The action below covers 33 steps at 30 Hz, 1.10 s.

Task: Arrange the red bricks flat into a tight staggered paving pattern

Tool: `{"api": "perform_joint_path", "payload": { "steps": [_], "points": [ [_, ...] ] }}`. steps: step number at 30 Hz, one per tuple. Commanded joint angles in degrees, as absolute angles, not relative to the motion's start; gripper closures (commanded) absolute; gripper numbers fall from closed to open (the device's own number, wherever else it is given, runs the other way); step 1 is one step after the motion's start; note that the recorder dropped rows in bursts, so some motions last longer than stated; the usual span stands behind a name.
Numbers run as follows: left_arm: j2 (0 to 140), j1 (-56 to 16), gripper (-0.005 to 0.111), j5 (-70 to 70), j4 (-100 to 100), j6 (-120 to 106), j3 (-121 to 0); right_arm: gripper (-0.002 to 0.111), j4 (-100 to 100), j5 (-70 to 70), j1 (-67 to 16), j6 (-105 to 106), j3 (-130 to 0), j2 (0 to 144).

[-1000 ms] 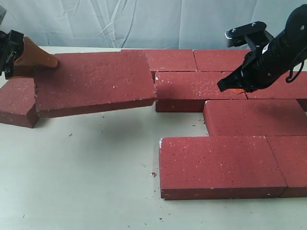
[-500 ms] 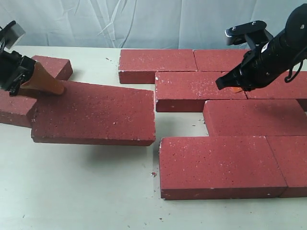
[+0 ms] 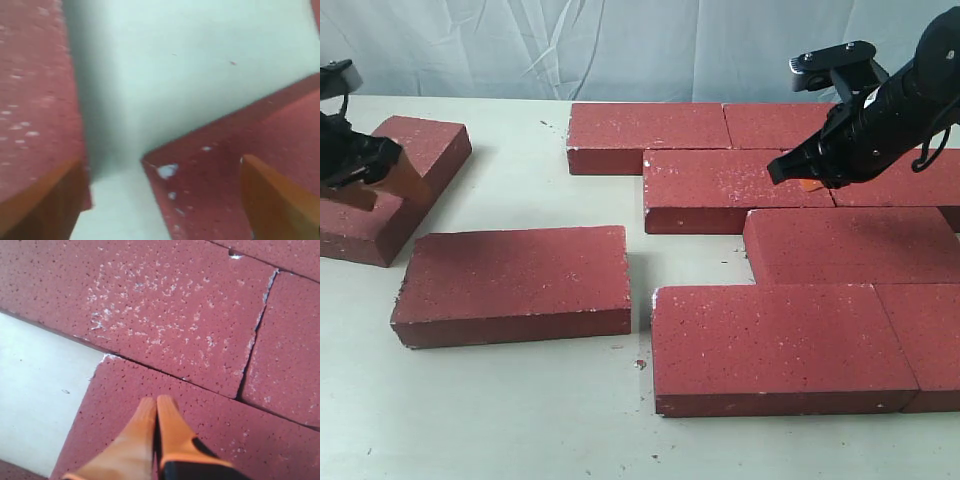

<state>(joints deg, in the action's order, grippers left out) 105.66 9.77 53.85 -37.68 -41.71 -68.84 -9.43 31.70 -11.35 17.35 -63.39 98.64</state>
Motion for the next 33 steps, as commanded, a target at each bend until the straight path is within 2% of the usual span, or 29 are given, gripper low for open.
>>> {"api": "perform_joint_path", "payload": {
  "steps": [1, 4, 6, 7, 12, 19, 27, 30, 33],
  "points": [
    [99.8, 9.5, 0.044, 46.2, -26.1, -30.4, -69.3, 0.108, -9.7, 30.7, -11.4, 17.6, -63.1, 98.6],
    [96.0, 9.5, 0.073, 48.5, -17.4, -23.7, -69.3, 0.108, -9.7, 30.6, -11.4, 17.6, -63.1, 98.6],
    [93.5, 9.5, 0.101, 51.8, -14.8, -22.5, -69.2, 0.108, -9.7, 30.6, -11.4, 17.6, -63.1, 98.6],
    [92.5, 9.5, 0.106, 53.1, -14.5, -22.6, -68.9, 0.108, -9.7, 30.9, -11.4, 17.6, -63.1, 98.6],
    [86.5, 5.4, 0.107, 53.5, -9.0, -17.1, -64.3, 0.108, -10.6, 31.4, -11.4, 17.7, -63.1, 98.6],
    [76.2, -4.8, 0.107, 27.8, 1.2, -4.7, -51.6, 0.108, -21.4, 32.3, -11.4, 28.3, -63.1, 98.6],
    [78.3, -5.6, 0.107, 30.3, 9.7, -5.0, -45.7, 0.108, -35.1, 32.0, -14.8, 43.8, -63.1, 98.6],
    [82.0, -5.3, 0.107, 33.4, 7.2, -7.8, -45.7, 0.108, -37.0, 31.5, -19.1, 47.2, -63.1, 99.2],
    [86.1, -5.3, 0.107, 36.2, -0.4, -20.8, -45.7, 0.108, -35.7, 31.4, -23.0, 48.4, -63.7, 100.6]
  ]
}}
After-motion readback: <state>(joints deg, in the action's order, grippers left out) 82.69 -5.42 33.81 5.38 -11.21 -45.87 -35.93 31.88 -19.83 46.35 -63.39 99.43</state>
